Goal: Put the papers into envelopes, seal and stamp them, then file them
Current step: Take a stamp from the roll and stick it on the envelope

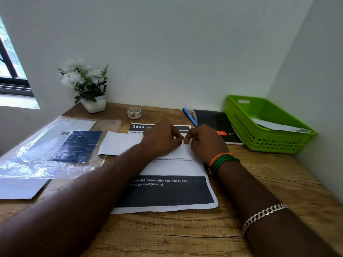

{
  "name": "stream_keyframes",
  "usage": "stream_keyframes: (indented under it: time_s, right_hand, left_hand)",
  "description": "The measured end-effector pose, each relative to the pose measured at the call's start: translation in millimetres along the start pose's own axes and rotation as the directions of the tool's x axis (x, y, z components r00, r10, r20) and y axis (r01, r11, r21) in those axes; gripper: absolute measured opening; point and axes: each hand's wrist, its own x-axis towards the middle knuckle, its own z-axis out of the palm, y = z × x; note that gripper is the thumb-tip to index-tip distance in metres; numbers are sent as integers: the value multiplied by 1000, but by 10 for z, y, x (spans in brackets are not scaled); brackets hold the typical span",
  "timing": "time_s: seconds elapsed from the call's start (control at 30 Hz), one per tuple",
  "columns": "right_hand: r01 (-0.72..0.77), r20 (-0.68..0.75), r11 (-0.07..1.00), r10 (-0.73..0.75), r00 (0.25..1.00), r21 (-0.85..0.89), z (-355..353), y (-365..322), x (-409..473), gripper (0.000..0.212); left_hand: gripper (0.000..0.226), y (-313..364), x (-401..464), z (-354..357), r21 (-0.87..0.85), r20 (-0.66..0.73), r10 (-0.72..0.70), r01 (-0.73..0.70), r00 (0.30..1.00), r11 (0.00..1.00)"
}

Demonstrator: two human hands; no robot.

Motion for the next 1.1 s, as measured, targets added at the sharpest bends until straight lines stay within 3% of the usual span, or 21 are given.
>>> stream_keyframes:
  time_s: [0.17, 0.43, 0.93, 1.1]
  right_hand:
    - [-68, -32, 998, 68, 997, 13, -53, 35, 4, 25]
    - [52, 13, 997, -51, 999, -49, 9, 13, -28, 32]
    - [0, -27, 999, -1, 1000, -38, 53, 73, 4, 41]
    - [-33, -24, 998, 32, 999, -52, 53, 56, 49, 25]
  left_hand:
    - [16, -13, 15, 11, 22, 10, 18, -19, 1000, 1000]
    - [14, -9, 18, -11, -7, 23, 3, -3, 1000, 1000]
    - [14, -25, 20, 8, -18, 20, 9, -9, 1000, 1000]
    - [14, -33, 33, 30, -3, -3, 0, 0, 1000, 1000]
